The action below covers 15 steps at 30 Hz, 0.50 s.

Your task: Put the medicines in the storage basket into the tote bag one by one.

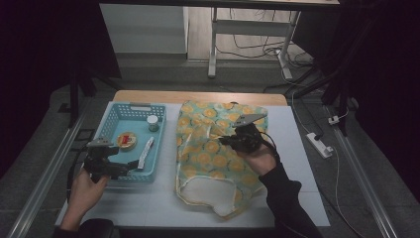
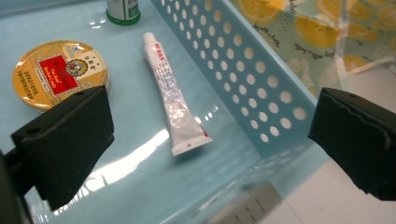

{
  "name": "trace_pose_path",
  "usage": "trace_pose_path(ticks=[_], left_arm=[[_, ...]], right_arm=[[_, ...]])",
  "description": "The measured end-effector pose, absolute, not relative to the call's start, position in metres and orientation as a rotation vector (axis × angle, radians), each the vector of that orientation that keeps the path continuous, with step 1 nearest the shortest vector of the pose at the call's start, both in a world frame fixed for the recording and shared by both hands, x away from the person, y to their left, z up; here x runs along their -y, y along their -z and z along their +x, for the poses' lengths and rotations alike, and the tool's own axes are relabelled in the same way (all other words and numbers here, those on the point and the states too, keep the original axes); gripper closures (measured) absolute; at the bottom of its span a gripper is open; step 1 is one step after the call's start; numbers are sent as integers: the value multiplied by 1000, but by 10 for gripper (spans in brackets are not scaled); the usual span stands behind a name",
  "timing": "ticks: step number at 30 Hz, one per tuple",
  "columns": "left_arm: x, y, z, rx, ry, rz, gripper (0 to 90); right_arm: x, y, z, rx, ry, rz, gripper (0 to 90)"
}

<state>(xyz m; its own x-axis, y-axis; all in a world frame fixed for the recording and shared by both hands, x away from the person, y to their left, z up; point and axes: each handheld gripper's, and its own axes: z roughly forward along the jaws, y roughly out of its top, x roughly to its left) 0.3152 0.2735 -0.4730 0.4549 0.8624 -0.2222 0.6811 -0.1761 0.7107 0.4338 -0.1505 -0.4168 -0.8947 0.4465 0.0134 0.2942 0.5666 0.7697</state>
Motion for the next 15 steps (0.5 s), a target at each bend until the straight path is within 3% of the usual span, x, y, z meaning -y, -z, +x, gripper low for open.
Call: trace_pose_path(ticks=[15], left_arm=[[-278,468,351,-1346,-275,1955,0]], right_arm=[[151,416,433,-2612,-1237,622,900]])
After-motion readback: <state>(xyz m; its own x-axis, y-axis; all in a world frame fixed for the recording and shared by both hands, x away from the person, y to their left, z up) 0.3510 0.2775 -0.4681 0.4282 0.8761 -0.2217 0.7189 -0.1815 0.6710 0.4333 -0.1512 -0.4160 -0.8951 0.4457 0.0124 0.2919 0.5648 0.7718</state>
